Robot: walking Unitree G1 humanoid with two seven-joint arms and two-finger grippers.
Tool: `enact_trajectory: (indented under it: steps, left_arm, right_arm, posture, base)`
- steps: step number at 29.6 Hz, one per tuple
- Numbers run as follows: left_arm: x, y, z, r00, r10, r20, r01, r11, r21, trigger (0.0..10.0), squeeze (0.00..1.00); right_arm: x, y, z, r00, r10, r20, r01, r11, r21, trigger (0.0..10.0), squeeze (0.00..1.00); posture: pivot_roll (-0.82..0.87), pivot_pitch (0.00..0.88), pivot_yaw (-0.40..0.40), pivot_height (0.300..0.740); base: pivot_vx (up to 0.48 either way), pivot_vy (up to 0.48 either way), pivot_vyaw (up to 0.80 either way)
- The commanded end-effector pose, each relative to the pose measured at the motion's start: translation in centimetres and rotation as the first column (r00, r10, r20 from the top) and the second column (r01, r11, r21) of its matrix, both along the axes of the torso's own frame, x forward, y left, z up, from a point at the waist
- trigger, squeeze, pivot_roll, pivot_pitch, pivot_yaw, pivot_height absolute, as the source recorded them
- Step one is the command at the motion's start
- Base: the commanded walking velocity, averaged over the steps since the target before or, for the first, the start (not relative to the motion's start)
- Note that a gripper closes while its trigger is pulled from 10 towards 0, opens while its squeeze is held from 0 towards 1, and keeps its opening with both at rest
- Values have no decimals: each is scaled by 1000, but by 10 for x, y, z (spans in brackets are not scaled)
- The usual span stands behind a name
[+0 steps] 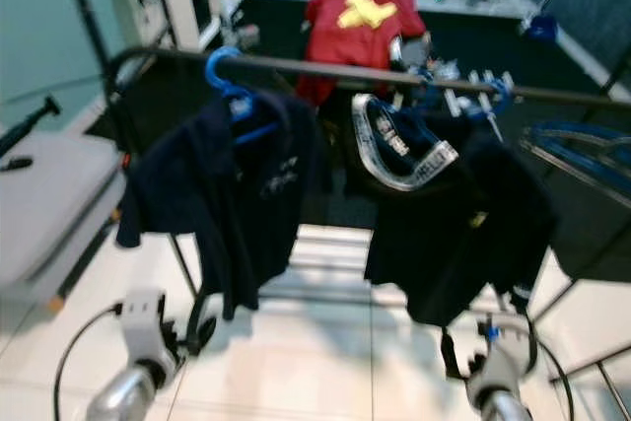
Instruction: Hang hanger
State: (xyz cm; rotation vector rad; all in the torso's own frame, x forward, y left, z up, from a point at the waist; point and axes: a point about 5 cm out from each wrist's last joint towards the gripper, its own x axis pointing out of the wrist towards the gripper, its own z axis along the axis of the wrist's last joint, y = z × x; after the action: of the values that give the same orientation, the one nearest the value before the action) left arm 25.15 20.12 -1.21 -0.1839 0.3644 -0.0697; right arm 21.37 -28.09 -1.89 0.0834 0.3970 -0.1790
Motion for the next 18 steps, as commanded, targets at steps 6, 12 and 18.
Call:
enact_trajectory:
  steps: [6,12,18]
  left_arm:
    - [-6,1,-6,1000,-5,-23,5,1000,2,10000,0]
    - [-8,2,-7,1000,-21,-20,21,1000,7,10000,0]
    - [-10,1,-8,999,-42,-15,43,999,18,10000,0]
  right_arm:
    - [-5,6,-3,1000,11,-3,-10,1000,26,10000,0]
    - [-8,6,-3,1000,14,-1,-14,999,31,10000,0]
    - [-10,6,-3,1000,32,-1,-32,999,24,10000,0]
  posture:
    - [50,82,-82,740]
    - [38,91,-79,740]
    - [31,98,-76,740]
  base:
    - [0,0,0]
    - [0,0,0]
    - [0,-58,0]
